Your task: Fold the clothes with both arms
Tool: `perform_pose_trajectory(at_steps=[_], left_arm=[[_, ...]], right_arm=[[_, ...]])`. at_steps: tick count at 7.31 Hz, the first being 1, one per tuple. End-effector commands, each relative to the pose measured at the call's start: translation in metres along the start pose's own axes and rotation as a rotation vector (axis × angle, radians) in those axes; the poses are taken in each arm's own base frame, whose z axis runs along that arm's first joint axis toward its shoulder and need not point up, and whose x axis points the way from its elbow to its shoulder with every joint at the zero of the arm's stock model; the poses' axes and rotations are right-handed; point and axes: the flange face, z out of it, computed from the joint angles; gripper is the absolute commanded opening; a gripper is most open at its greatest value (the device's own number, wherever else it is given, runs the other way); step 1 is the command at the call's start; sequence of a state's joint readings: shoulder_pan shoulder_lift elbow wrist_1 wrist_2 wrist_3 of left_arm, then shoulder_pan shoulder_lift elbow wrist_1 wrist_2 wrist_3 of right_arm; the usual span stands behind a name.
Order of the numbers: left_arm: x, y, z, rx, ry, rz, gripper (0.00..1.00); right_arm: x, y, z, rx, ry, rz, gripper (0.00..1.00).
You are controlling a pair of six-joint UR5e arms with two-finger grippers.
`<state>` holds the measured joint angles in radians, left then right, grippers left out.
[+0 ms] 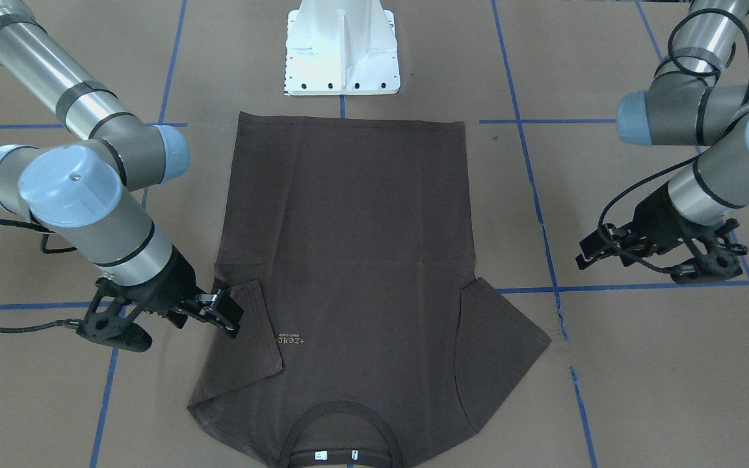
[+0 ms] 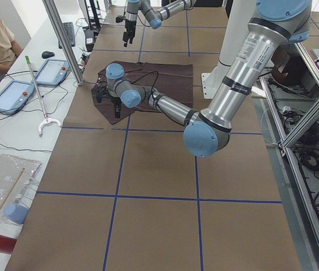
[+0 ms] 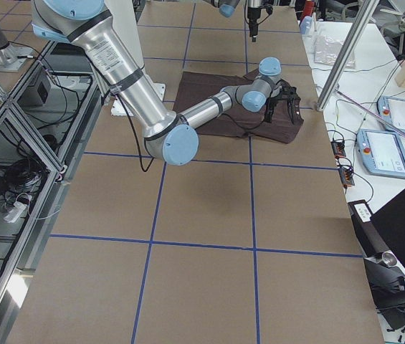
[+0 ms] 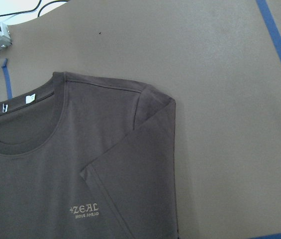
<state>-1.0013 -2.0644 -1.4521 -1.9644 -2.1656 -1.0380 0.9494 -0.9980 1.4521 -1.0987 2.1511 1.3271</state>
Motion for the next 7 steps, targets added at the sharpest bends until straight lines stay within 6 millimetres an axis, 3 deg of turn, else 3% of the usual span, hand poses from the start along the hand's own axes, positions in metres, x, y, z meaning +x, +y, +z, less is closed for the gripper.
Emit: perform_pose_trajectory(at_steps=[1,3,4,7], left_arm=[[0.011,-0.028,0.047,0.072,-0.041,0.009,0.86],[0.014,-0.045,0.081,0.056,-0.070,0.004,0.76],[0.015,-0.034,0.100,0.063,-0.101,0.015,0.72],[0.026,-0.017,0.114,0.045,-0.104,0.033,0.58]], right_arm=[[0.014,0.006,-0.008,0.001,-0.005,-0.001,1.00],[0.020,0.008,-0.009,0.008,-0.002,0.000,1.00],[0.025,0.010,-0.009,0.006,0.000,0.001,1.00],[0.044,0.020,-0.018,0.010,0.000,0.002,1.00]])
